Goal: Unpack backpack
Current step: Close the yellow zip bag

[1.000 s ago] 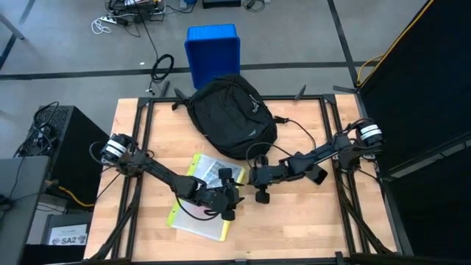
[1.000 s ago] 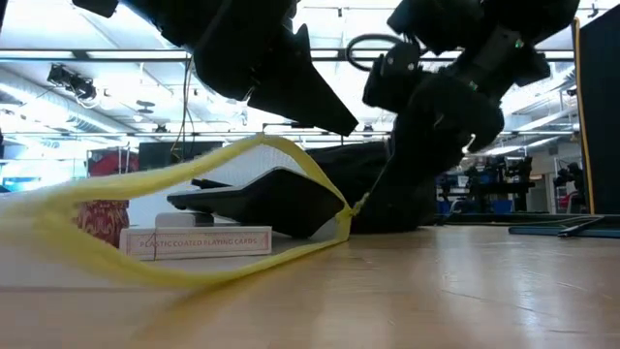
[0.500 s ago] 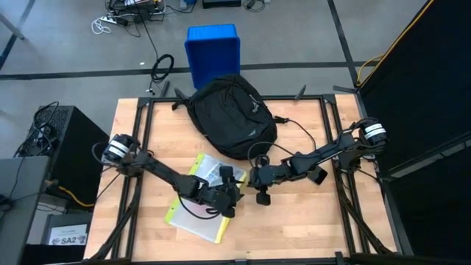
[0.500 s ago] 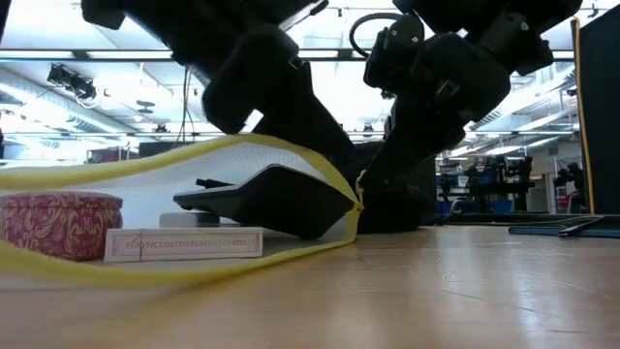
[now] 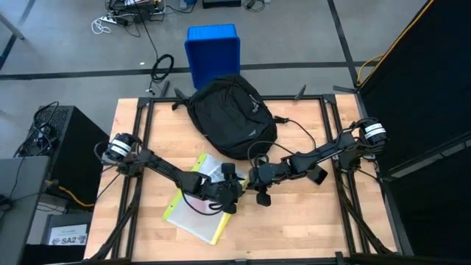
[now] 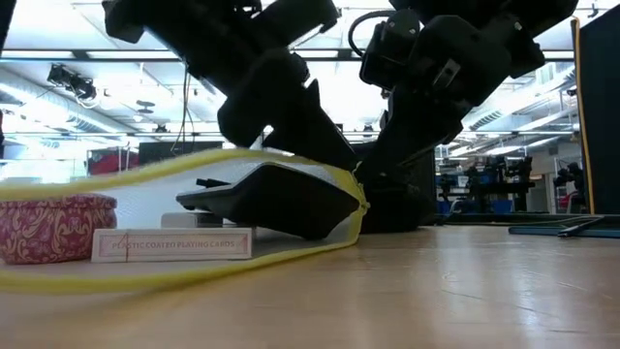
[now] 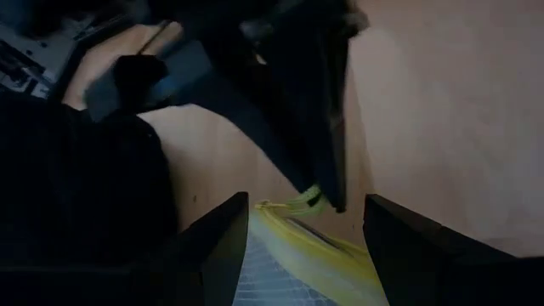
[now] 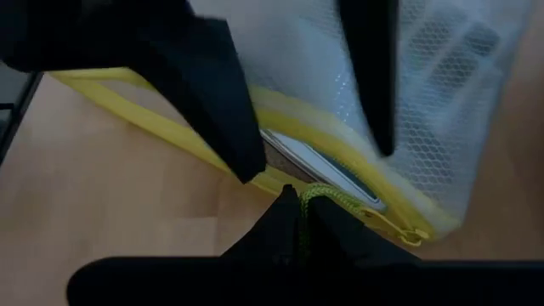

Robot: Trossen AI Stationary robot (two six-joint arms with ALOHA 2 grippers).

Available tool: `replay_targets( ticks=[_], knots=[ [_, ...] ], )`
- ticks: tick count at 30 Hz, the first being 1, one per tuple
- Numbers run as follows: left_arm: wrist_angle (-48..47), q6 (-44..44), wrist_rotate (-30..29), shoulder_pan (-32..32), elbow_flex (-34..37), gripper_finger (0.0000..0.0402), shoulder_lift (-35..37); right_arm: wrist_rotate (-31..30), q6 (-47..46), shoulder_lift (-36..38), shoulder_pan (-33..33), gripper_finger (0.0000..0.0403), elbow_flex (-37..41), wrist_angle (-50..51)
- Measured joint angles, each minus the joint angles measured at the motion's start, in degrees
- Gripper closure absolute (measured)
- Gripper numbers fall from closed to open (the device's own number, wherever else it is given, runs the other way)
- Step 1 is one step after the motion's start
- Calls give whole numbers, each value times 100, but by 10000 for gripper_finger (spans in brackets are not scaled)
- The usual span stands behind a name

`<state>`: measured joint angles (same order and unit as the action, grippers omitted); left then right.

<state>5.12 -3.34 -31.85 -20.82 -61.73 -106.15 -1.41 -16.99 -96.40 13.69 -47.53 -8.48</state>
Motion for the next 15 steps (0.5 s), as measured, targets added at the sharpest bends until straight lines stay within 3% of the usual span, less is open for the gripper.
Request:
replay_targets(
  ticks=[15],
  knots=[
    [844, -417, 21, 61, -3, 199, -343, 408, -135, 7, 0, 403, -5, -249]
  ],
)
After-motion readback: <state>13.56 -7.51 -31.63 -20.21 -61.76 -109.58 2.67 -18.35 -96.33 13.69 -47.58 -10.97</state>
